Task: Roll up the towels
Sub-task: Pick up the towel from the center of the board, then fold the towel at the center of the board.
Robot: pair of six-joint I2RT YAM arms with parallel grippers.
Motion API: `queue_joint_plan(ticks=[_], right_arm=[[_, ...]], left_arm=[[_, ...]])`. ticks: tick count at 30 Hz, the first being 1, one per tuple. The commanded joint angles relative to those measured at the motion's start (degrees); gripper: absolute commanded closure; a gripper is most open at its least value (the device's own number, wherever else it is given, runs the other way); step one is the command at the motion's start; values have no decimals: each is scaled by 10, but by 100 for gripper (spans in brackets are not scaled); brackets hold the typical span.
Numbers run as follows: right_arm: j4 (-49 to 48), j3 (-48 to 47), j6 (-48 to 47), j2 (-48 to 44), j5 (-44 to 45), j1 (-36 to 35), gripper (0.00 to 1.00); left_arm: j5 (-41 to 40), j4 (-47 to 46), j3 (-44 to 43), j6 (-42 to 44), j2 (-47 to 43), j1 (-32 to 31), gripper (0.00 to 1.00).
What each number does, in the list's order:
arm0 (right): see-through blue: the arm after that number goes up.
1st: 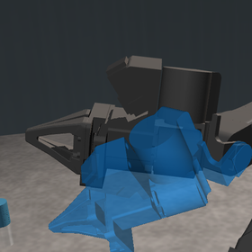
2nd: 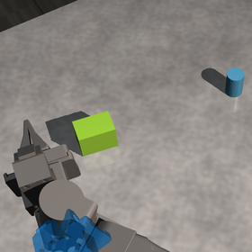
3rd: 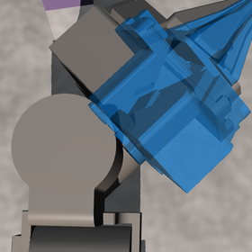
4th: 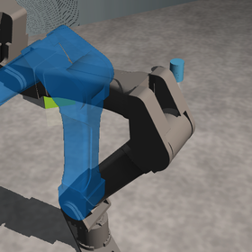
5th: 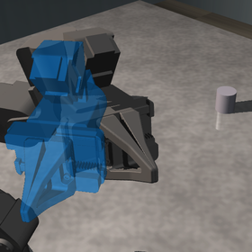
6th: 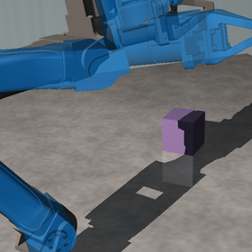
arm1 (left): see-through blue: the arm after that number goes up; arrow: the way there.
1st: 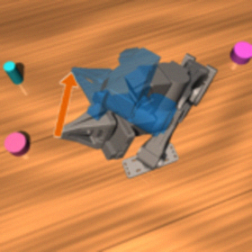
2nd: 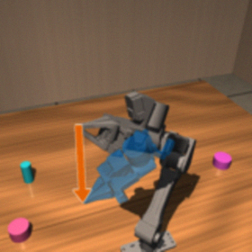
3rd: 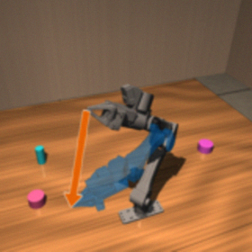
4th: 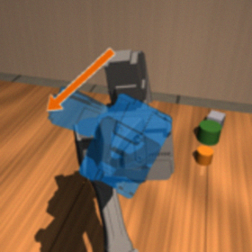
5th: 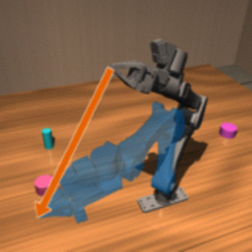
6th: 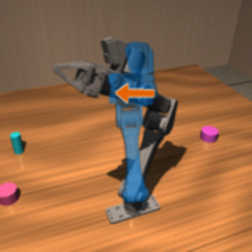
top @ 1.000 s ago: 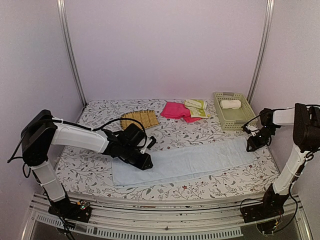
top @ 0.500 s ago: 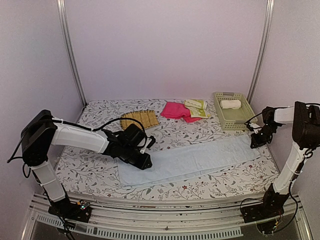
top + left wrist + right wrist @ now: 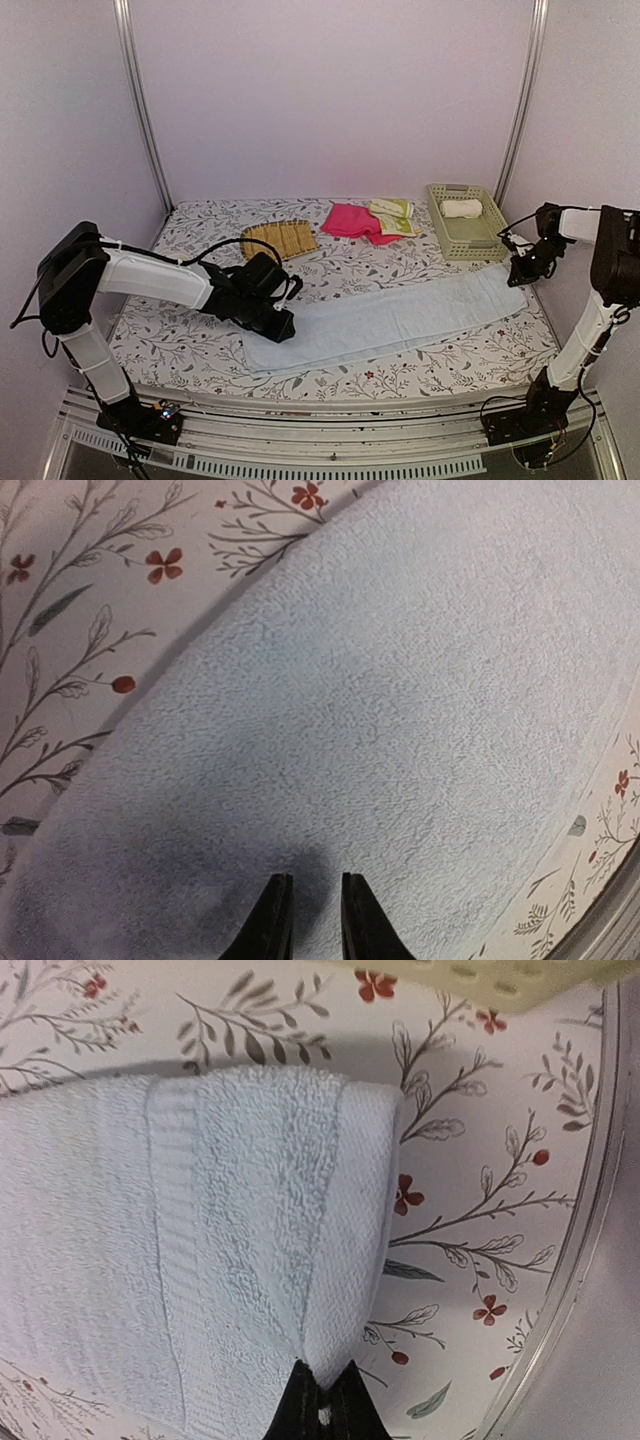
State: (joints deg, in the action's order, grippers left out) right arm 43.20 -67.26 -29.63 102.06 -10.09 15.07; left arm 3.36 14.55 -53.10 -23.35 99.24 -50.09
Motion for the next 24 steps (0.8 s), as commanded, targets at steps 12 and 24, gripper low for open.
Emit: queue_joint_plan(ticks=[12,24], right_arm=[[107,-143,-23,-78,-33,9,98],[141,-244,-34,-31,-3,39,98]], left_arm=[[-95,69,55,-53,-83,20,82],[-99,80,63,-55,-99,23,82]])
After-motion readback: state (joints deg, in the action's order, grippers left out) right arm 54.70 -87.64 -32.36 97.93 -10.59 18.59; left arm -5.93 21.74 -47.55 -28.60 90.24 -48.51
